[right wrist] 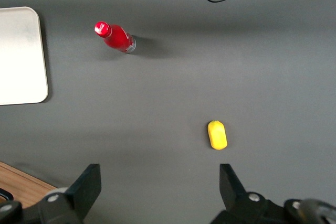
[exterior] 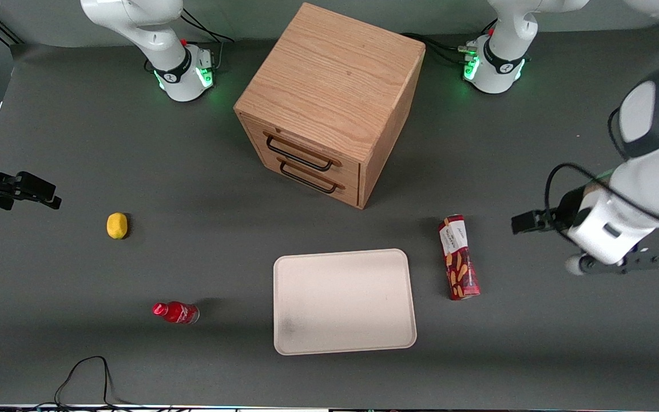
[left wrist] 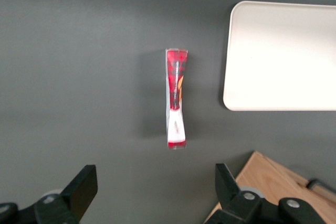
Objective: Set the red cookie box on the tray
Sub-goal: 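Lower the open left gripper around the shortbread box and close it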
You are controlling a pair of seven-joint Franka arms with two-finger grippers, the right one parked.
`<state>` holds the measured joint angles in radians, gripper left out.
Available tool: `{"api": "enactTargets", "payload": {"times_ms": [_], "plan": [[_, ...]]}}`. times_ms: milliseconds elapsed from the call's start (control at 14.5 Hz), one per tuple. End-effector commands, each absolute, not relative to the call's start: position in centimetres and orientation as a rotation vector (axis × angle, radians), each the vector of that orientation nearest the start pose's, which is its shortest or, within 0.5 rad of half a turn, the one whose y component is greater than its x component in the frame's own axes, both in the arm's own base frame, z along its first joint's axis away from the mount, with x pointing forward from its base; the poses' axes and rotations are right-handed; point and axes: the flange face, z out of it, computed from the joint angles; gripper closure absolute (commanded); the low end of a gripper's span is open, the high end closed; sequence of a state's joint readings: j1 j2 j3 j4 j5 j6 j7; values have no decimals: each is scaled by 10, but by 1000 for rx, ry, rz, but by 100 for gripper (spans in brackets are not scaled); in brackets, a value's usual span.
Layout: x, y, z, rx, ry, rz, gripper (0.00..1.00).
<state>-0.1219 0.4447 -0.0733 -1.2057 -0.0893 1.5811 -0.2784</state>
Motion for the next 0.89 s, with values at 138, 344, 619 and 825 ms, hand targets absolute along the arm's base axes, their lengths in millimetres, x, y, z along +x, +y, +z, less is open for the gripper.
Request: {"api": "enactTargets", "payload": {"times_ms": [138, 344, 619, 825], "plan": [[696, -156, 438, -3189, -134, 123, 0], [703, -173, 377, -3195, -107, 93, 0], [686, -173, 302, -3169, -100, 14, 0], [665, -168, 255, -3168, -105, 1, 0]]}}
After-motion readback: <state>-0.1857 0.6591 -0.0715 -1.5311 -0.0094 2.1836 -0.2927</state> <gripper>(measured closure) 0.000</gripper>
